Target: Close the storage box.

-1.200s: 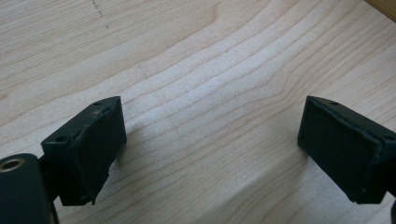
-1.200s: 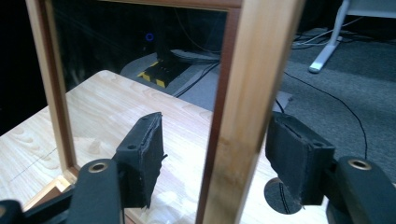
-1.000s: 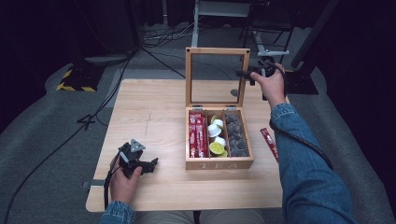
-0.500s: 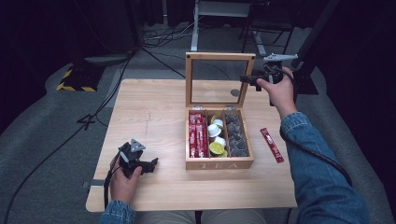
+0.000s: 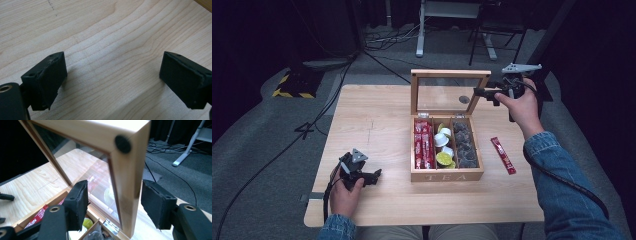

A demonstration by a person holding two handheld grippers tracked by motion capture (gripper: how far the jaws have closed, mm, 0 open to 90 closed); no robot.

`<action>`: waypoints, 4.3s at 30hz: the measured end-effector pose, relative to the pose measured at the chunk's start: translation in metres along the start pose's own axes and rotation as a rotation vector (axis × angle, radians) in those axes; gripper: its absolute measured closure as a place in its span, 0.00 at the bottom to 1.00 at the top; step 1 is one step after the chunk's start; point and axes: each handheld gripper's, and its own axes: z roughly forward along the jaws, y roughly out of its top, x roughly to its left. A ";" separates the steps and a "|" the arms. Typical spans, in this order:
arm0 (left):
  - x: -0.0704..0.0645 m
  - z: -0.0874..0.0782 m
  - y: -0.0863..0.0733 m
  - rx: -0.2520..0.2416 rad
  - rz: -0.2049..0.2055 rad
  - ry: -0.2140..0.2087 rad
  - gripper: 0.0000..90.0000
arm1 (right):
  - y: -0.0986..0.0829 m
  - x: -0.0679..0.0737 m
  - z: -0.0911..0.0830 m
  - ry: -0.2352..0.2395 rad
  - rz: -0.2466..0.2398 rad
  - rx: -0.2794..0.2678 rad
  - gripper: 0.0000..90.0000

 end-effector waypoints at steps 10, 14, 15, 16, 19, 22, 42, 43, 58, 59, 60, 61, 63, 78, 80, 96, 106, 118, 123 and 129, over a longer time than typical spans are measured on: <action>0.000 0.000 0.000 0.000 -0.001 0.000 0.09 | -0.012 0.016 -0.020 0.011 -0.025 0.048 0.42; 0.000 0.000 0.000 0.000 0.000 0.000 0.09 | -0.017 0.026 -0.031 0.021 -0.045 0.058 0.42; 0.000 0.000 0.000 0.000 0.000 0.000 0.09 | -0.017 0.026 -0.031 0.021 -0.045 0.058 0.42; 0.000 0.000 0.000 -0.001 -0.003 -0.001 0.09 | -0.019 0.030 -0.035 0.014 -0.057 0.060 0.43; 0.000 0.000 0.000 -0.001 -0.003 -0.001 0.09 | -0.022 0.035 -0.039 0.008 -0.080 0.074 0.44; 0.000 0.000 0.000 -0.001 -0.003 -0.001 0.09 | -0.026 0.040 -0.043 0.011 -0.090 0.084 0.44; 0.000 0.000 0.000 -0.002 -0.003 -0.002 0.09 | -0.059 0.072 -0.059 0.009 -0.155 0.167 0.45; 0.000 0.000 0.000 -0.002 -0.003 -0.001 0.09 | -0.061 0.074 -0.060 0.011 -0.160 0.169 0.45; 0.000 0.000 0.000 -0.001 -0.001 -0.001 0.09 | -0.091 0.092 -0.059 0.017 -0.219 0.236 0.45; 0.000 0.000 0.000 -0.001 -0.001 -0.001 0.09 | -0.093 0.093 -0.059 0.013 -0.220 0.241 0.44; 0.000 0.000 0.000 0.000 -0.001 -0.001 0.09 | -0.095 0.094 -0.059 0.014 -0.223 0.246 0.44; 0.000 0.000 0.000 0.000 -0.001 -0.001 0.09 | -0.097 0.094 -0.059 0.013 -0.226 0.251 0.44; 0.000 0.000 0.000 0.000 -0.001 -0.001 0.09 | -0.100 0.096 -0.058 0.012 -0.231 0.258 0.44; 0.000 0.000 0.000 -0.001 -0.001 -0.001 0.09 | -0.125 0.102 -0.052 0.020 -0.241 0.311 0.41; 0.000 0.000 0.000 0.000 -0.001 -0.001 0.09 | -0.128 0.102 -0.051 0.023 -0.240 0.319 0.41; 0.000 0.000 0.000 -0.001 -0.001 -0.001 0.09 | -0.141 0.105 -0.045 0.043 -0.241 0.382 0.41; 0.000 0.000 0.000 -0.001 -0.001 -0.001 0.09 | -0.150 0.108 -0.039 0.057 -0.234 0.453 0.41; 0.000 0.000 0.000 -0.001 -0.001 -0.002 0.09 | -0.135 0.104 -0.054 0.057 -0.148 0.309 0.34; 0.000 0.000 0.000 -0.001 -0.001 -0.002 0.09 | -0.126 0.092 -0.067 0.036 -0.105 0.246 0.32; 0.000 0.000 0.000 -0.001 -0.001 -0.002 0.09 | -0.124 0.075 -0.084 0.003 -0.042 0.198 0.32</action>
